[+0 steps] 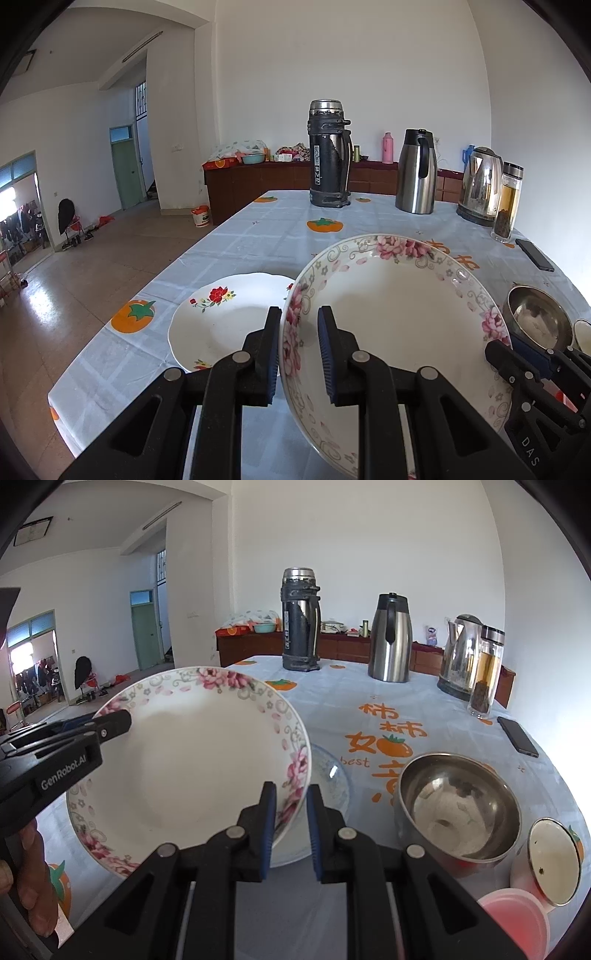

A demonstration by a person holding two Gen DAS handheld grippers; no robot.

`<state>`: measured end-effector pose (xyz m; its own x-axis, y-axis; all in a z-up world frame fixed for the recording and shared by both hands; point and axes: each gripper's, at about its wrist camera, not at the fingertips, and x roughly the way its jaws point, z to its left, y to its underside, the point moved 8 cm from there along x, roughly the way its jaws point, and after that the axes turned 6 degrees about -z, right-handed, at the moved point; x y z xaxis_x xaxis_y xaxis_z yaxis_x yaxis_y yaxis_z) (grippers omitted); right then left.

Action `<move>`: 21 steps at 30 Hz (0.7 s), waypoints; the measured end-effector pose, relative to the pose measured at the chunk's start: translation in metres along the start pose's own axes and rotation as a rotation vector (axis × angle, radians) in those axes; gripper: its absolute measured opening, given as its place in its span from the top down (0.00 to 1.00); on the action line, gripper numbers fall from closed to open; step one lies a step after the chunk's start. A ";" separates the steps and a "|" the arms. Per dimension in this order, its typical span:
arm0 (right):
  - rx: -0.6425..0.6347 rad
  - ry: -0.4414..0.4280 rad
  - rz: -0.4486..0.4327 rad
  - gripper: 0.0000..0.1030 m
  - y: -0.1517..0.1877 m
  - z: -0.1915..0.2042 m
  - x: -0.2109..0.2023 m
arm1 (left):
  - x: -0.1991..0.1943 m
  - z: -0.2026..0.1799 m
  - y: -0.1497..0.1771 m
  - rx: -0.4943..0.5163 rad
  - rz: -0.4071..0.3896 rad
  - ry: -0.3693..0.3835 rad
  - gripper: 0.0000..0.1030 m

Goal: Organize plates and bowls
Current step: 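Lift the pink-floral plate with the left tool over the blue-patterned plate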

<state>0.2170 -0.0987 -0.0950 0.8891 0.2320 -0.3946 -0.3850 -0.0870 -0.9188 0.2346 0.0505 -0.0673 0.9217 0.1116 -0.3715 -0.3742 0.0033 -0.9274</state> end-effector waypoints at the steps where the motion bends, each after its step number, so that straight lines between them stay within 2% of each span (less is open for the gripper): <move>1: 0.001 0.002 -0.002 0.84 0.000 0.000 0.001 | 0.001 0.000 0.000 -0.001 0.001 0.000 0.79; 21: 0.003 0.064 -0.014 0.84 -0.003 -0.006 0.012 | 0.028 -0.010 -0.004 0.004 -0.014 0.006 0.79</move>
<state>0.2305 -0.1015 -0.0973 0.9085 0.1710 -0.3813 -0.3726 -0.0815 -0.9244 0.2628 0.0433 -0.0745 0.9274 0.1056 -0.3589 -0.3618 0.0092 -0.9322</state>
